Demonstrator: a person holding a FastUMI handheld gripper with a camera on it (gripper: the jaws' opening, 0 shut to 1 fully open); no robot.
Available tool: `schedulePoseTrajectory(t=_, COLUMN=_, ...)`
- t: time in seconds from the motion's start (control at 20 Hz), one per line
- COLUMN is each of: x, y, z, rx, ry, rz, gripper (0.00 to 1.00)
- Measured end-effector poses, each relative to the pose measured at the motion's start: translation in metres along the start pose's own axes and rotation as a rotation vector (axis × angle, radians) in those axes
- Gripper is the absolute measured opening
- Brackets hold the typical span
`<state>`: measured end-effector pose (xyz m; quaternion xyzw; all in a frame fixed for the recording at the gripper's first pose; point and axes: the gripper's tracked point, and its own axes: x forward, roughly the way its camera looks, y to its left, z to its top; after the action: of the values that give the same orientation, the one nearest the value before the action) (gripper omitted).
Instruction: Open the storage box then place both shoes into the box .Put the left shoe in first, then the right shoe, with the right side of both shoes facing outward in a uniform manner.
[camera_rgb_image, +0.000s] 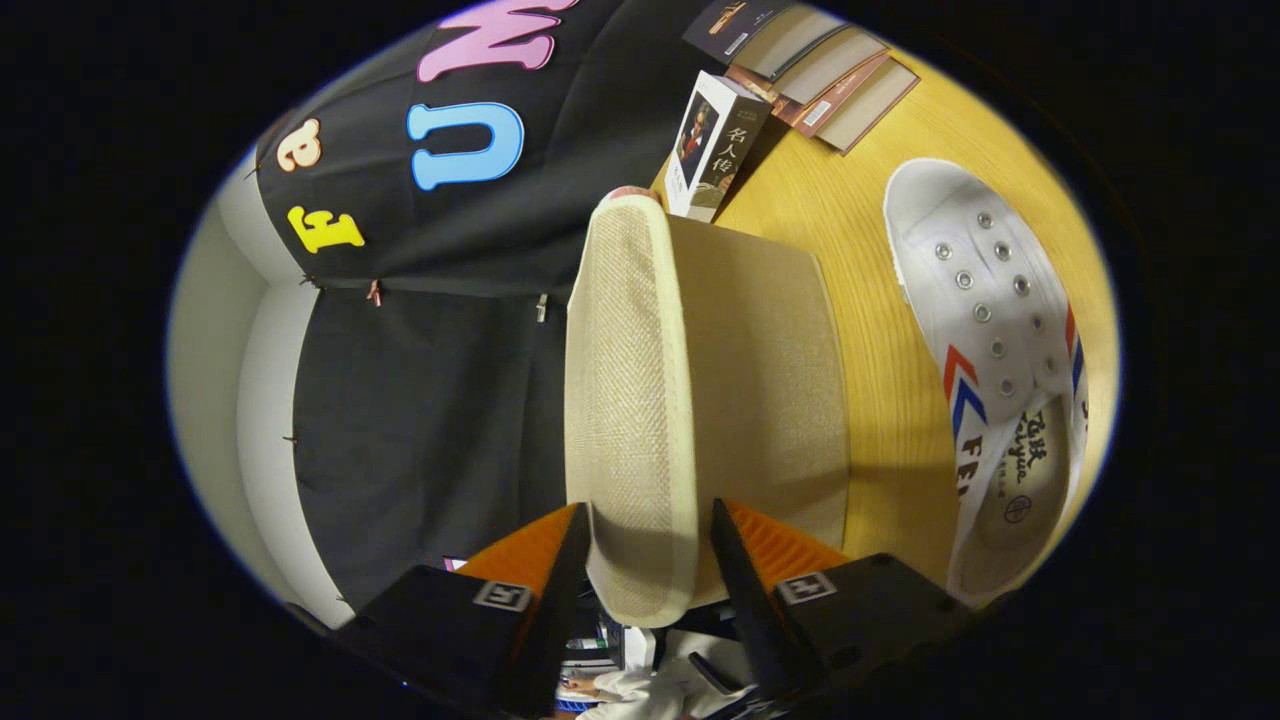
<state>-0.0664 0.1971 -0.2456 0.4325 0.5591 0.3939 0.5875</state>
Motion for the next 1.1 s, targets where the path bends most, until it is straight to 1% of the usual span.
schedulePoseTrajectory(t=0.1, x=-0.001, y=-0.001, z=-0.001, rx=0.057, ry=0.029, rz=0.017, gripper=0.65)
schedulePoseTrajectory(t=0.2, x=0.003, y=0.002, z=-0.005, rx=0.101, ry=0.058, rz=0.041, gripper=0.58)
schedulePoseTrajectory(t=0.25, x=-0.001, y=0.004, z=-0.001, rx=0.118, ry=0.069, rz=0.051, gripper=0.53)
schedulePoseTrajectory(t=0.3, x=0.006, y=0.007, z=-0.005, rx=0.137, ry=0.080, rz=0.072, gripper=0.47)
schedulePoseTrajectory(t=0.4, x=-0.003, y=0.010, z=0.000, rx=0.177, ry=0.087, rz=0.089, gripper=0.25)
schedulePoseTrajectory(t=0.45, x=0.001, y=0.012, z=-0.004, rx=0.188, ry=0.085, rz=0.086, gripper=0.25)
schedulePoseTrajectory(t=0.5, x=-0.004, y=0.012, z=0.000, rx=0.184, ry=0.079, rz=0.086, gripper=0.13)
schedulePoseTrajectory(t=0.65, x=-0.003, y=0.013, z=0.001, rx=0.144, ry=0.072, rz=0.070, gripper=0.05)
schedulePoseTrajectory(t=0.75, x=-0.002, y=0.014, z=0.002, rx=0.113, ry=0.064, rz=0.045, gripper=0.05)
schedulePoseTrajectory(t=0.95, x=-0.003, y=0.020, z=0.002, rx=0.081, ry=0.040, rz=-0.031, gripper=0.05)
schedulePoseTrajectory(t=1.1, x=-0.008, y=0.040, z=0.002, rx=0.077, ry=0.003, rz=-0.039, gripper=0.05)
